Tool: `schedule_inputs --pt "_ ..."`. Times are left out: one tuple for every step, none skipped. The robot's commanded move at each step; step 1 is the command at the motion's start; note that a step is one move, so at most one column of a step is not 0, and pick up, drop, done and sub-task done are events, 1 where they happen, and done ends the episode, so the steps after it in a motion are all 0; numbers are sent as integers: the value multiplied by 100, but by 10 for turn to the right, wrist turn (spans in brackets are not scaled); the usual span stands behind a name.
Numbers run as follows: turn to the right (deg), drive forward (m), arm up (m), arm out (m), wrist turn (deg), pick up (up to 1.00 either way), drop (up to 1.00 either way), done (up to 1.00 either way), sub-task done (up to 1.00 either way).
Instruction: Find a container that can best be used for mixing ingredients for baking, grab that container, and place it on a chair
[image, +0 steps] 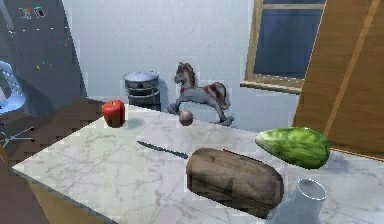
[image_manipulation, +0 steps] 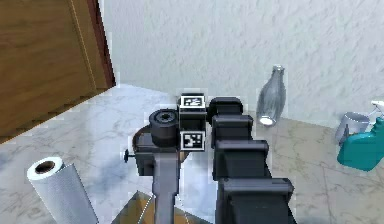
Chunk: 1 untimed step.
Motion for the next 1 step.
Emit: schedule_inputs --pt "0 0 0 0 450 0 0 0 0"
